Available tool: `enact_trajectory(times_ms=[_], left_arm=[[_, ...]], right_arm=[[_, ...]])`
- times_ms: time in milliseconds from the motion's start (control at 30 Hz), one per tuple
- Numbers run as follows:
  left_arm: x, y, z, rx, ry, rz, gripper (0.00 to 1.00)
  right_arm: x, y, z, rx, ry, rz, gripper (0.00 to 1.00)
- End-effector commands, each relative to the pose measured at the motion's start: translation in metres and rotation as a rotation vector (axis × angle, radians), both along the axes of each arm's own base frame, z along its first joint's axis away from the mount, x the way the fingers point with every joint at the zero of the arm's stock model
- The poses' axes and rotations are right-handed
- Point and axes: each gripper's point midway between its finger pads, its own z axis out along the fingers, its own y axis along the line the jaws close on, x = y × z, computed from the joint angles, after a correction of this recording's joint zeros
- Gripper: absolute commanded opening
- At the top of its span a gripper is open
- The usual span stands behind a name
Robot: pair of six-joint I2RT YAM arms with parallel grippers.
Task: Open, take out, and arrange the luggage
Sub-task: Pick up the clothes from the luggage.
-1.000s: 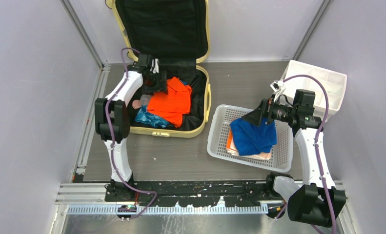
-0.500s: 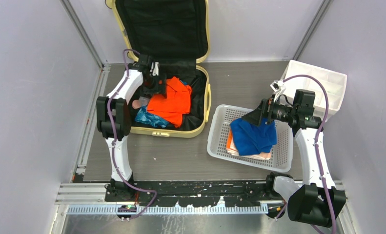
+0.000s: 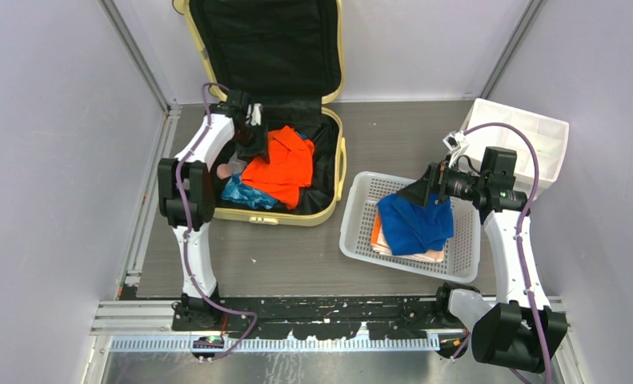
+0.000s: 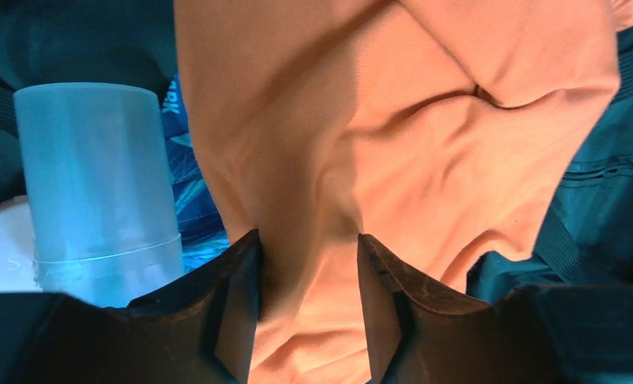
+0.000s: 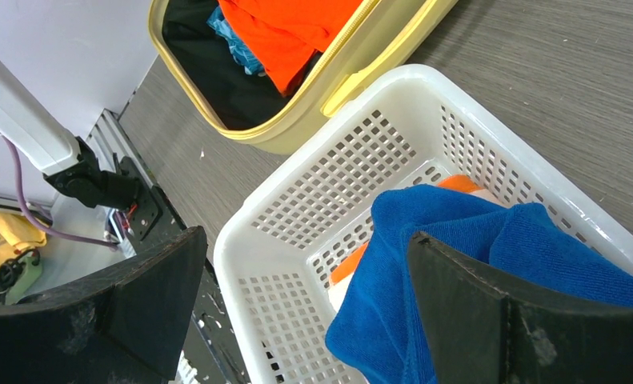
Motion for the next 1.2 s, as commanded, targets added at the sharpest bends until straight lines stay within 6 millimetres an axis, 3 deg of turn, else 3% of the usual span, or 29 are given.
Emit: enact_trajectory(times_ms=[0,200,333,467,600,767,933,1167], left_arm=[[0.004,-0.015,0.034,-0.119,-0.054,-0.003,0.46],[0.004,-0.033,0.071,-0.247,-0.144,-0.010,0.47],[0.003,-0.041,0.082,-0.348,-0.165,-0.016,0.59],[0.008,-0.029,0.068,-0.385,-0.140,0.026,0.64],[0.009,-0.012,0.038,-0.313,-0.067,0.048,0.65],[0.009,-0.021,0.022,-0.374,-0.017,0.045,0.65],[0.024,-0.021,0.012,-0.411,-0.008,0.089,0.65],[0.033,-0.028,0.025,-0.461,-0.031,0.109,0.45]], right_arm=[[0.004,-0.002,0.012,-0.017,-0.050,0.004,1.00],[0.004,-0.002,0.012,-0.018,-0.050,0.004,1.00],[0.004,-0.002,0.012,-0.018,-0.050,0.004,1.00],[0.004,-0.002,0.012,-0.018,-0.049,0.005,1.00],[0.004,-0.002,0.012,-0.020,-0.049,0.002,1.00],[0.004,-0.002,0.011,-0.021,-0.046,0.003,1.00],[0.005,-0.003,0.009,-0.023,-0.044,0.001,1.00],[0.006,-0.003,0.008,-0.026,-0.042,0.000,1.00]])
